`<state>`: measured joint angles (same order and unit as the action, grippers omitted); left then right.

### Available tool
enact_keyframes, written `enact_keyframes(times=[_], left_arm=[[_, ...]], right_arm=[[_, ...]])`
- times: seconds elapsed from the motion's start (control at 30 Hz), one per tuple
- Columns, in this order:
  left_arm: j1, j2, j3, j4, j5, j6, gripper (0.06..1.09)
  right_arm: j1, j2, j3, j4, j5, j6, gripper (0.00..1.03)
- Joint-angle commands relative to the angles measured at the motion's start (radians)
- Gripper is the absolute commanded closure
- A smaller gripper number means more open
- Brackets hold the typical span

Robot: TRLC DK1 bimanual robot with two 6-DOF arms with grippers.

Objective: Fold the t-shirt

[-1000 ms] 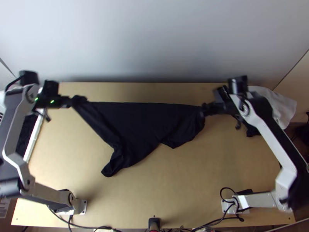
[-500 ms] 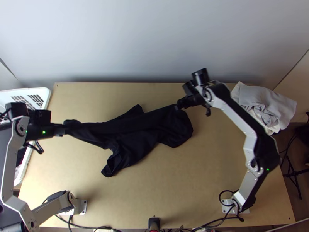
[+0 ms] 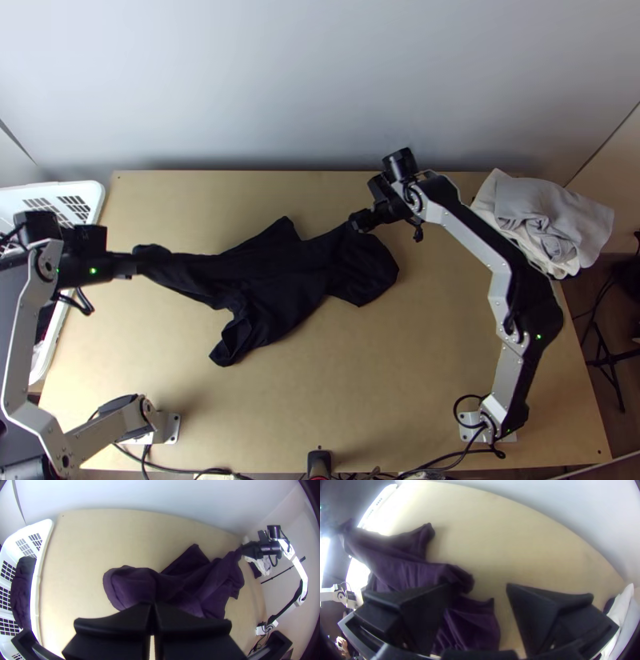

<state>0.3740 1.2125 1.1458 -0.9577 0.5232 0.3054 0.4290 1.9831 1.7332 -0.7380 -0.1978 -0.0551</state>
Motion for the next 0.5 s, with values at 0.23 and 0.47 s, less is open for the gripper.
enact_keyframes(times=[0.23,0.47], left_arm=[[-0.04,0.194,0.18,0.117,0.0,-0.103,1.05],[-0.043,0.291,0.278,0.151,-0.002,-0.134,1.05]], right_arm=[[0.117,-0.219,-0.027,-0.046,-0.002,0.021,0.03],[0.281,-0.248,-0.075,-0.107,-0.012,0.003,0.03]])
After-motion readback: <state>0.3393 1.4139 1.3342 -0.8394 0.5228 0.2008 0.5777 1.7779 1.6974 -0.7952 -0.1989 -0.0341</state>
